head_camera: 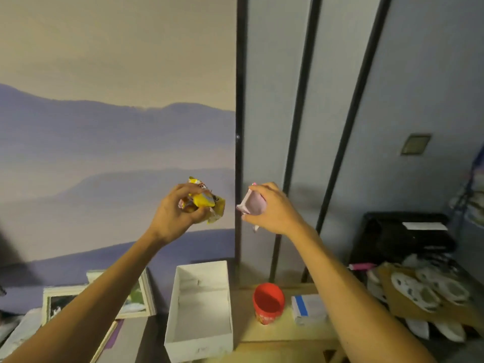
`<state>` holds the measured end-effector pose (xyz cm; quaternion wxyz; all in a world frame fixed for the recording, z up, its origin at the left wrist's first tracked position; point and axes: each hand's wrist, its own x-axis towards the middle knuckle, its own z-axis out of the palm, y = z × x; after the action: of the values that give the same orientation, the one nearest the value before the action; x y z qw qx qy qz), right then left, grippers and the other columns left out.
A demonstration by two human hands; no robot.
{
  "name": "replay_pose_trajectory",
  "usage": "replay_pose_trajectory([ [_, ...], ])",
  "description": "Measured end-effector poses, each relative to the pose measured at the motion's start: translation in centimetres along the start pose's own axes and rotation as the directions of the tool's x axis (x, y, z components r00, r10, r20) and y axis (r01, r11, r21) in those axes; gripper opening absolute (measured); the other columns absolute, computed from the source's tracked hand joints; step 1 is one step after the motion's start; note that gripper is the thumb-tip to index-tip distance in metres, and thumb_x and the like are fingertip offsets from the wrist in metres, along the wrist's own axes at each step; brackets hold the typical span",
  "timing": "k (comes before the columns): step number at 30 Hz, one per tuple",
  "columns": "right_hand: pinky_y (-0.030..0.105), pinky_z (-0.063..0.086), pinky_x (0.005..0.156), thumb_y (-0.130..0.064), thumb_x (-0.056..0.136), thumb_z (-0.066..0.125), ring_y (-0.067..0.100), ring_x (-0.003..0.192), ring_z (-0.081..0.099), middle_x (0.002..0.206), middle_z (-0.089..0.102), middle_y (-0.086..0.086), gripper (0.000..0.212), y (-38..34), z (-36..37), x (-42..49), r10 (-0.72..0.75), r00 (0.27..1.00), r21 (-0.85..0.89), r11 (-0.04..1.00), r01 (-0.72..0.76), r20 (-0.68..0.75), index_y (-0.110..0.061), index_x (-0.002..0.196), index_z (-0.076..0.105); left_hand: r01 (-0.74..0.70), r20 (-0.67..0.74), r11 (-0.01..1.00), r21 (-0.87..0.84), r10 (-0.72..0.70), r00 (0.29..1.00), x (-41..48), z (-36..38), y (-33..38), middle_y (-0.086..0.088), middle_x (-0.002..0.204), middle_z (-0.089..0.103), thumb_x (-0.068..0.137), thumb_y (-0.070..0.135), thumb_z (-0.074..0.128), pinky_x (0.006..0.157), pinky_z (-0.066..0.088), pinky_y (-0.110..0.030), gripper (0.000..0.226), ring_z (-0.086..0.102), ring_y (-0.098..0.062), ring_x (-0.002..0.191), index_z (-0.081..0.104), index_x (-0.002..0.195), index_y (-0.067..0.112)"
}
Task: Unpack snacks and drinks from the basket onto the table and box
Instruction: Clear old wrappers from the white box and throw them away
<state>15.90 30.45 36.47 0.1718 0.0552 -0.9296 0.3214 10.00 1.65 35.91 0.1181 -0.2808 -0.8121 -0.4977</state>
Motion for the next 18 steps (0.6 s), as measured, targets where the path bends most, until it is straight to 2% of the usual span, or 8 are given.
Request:
replay_pose_trajectory([
  [3, 0.027, 0.049, 0.096, -0.044, 0.074, 0.093, 0.016, 0.122, 0.056, 0.144, 0.048, -0.005, 0.087, 0.2, -2.7, -4.9, 0.078, 0.994, -0.04, 0.996, -0.081, -0.081, -0.026, 0.15, 0.053, -0.068, 0.074, 0.996, -0.057, 0.073, 0.995, -0.3, 2.5, 2.5, 0.02, 0.125, 0.062, 0.083, 0.016, 0.087, 0.093, 0.055, -0.021, 0.039, 0.062, 0.003, 0.112, 0.073, 0.118, 0.027],
  [6, 0.032, 0.053, 0.097, -0.046, 0.073, 0.092, 0.018, 0.121, 0.057, 0.141, 0.05, -0.006, 0.087, 0.9, -5.7, -10.5, 0.185, 0.971, -0.071, 0.978, -0.198, -0.154, -0.026, 0.149, 0.054, -0.132, 0.141, 0.976, -0.174, 0.157, 0.977, -1.1, 6.9, 5.5, 0.008, 0.124, 0.066, 0.08, 0.004, 0.088, 0.095, 0.055, -0.021, 0.041, 0.065, -0.004, 0.114, 0.075, 0.117, 0.015],
  [10, 0.041, 0.055, 0.101, -0.044, 0.073, 0.094, 0.02, 0.124, 0.057, 0.142, 0.051, -0.003, 0.086, 2.5, -10.5, -18.6, 0.309, 0.917, -0.102, 0.934, -0.343, -0.253, -0.024, 0.148, 0.055, -0.191, 0.259, 0.944, -0.268, 0.261, 0.93, -2.8, 14.3, 10.0, 0.0, 0.128, 0.065, 0.077, 0.005, 0.09, 0.1, 0.052, -0.024, 0.046, 0.065, -0.014, 0.121, 0.075, 0.119, 0.016],
  [14, 0.04, 0.054, 0.103, -0.047, 0.075, 0.093, 0.023, 0.129, 0.056, 0.147, 0.049, 0.0, 0.089, 5.5, -15.7, -26.8, 0.434, 0.834, -0.123, 0.859, -0.498, -0.341, -0.026, 0.15, 0.052, -0.193, 0.349, 0.913, -0.359, 0.324, 0.88, -5.3, 23.2, 15.3, -0.011, 0.129, 0.064, 0.075, -0.003, 0.089, 0.094, 0.05, -0.012, 0.048, 0.064, -0.002, 0.116, 0.074, 0.12, 0.006],
  [16, 0.036, 0.053, 0.101, -0.053, 0.076, 0.09, 0.022, 0.128, 0.057, 0.146, 0.051, 0.001, 0.087, 7.4, -18.0, -30.8, 0.48, 0.796, -0.133, 0.82, -0.556, -0.368, -0.025, 0.149, 0.053, -0.198, 0.398, 0.902, -0.384, 0.355, 0.846, -6.7, 27.9, 17.3, -0.008, 0.131, 0.063, 0.077, 0.003, 0.09, 0.098, 0.053, -0.019, 0.049, 0.064, -0.005, 0.118, 0.073, 0.123, 0.01],
  [18, 0.022, 0.05, 0.091, -0.057, 0.076, 0.088, 0.015, 0.119, 0.057, 0.14, 0.053, -0.002, 0.082, 9.1, -20.1, -34.7, 0.506, 0.766, -0.126, 0.797, -0.591, -0.397, -0.024, 0.144, 0.056, -0.163, 0.454, 0.899, -0.406, 0.353, 0.818, -8.4, 32.4, 19.1, 0.002, 0.133, 0.061, 0.08, 0.014, 0.09, 0.103, 0.056, -0.037, 0.05, 0.064, -0.015, 0.123, 0.072, 0.126, 0.021],
])
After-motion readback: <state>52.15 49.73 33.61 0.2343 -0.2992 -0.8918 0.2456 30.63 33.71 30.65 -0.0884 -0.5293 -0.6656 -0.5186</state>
